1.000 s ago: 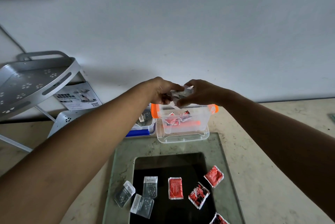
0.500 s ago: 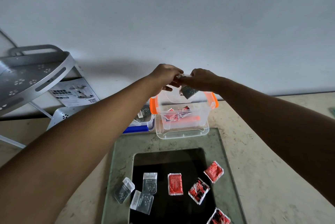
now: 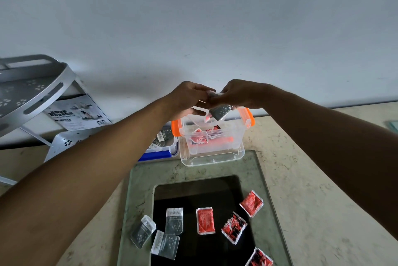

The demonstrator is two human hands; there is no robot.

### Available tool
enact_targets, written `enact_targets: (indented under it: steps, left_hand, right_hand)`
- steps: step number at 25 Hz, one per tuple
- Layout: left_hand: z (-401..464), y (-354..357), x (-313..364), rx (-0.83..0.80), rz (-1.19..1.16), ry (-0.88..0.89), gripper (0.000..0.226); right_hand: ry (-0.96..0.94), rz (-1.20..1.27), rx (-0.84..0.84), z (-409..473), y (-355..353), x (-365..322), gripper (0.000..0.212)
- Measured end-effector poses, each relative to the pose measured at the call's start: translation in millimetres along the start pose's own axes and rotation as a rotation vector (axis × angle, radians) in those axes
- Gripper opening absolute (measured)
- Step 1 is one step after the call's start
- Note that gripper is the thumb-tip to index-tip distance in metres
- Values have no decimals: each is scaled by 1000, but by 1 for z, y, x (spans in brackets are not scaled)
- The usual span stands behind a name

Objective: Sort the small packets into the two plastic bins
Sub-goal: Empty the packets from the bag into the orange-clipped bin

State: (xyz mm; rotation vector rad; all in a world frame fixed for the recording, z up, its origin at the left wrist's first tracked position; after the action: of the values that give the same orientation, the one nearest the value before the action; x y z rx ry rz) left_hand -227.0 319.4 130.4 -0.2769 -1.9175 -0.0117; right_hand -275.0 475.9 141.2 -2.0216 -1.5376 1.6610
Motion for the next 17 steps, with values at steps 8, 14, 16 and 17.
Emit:
enact_targets:
  steps: [8,14,16,17]
  left_hand:
    - [8,-11,-6,212,-211,-24,24]
    - [7,-14,-4,217,-75,-8,30]
    - [5,-16,-2,191,6,24,40]
    - [5,-17,-2,196,36,45,43]
  right_hand:
    - [-183,544,6,3,-6,22,26]
    - [-120,474,180,2,6,25,30]
    - [-104,495,205,1,7,25,30]
    - [-103,503,212,0,8,24,32]
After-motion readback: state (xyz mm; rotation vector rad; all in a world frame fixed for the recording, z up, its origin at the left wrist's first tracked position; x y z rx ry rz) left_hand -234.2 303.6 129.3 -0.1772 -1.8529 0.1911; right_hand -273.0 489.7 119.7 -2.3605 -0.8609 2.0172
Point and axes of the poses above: each hand's wrist, its own z-axis towards the middle knuckle, its own y-axis out of the palm, x = y × z, the point moved 4 cm from there along z, towards the middle knuckle
